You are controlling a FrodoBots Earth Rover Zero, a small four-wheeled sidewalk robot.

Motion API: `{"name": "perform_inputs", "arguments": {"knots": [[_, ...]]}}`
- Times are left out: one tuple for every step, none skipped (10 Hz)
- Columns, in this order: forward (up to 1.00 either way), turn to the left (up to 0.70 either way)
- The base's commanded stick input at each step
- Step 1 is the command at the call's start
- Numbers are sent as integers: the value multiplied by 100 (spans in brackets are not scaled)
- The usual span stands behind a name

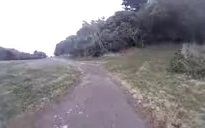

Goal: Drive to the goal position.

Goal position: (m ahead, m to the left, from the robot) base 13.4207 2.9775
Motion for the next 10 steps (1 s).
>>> {"name": "perform_inputs", "arguments": {"knots": [[45, 0], [45, 0], [45, 0], [45, 0], [45, 0], [45, 0], [45, 0], [45, 0], [45, 0], [45, 0]]}}
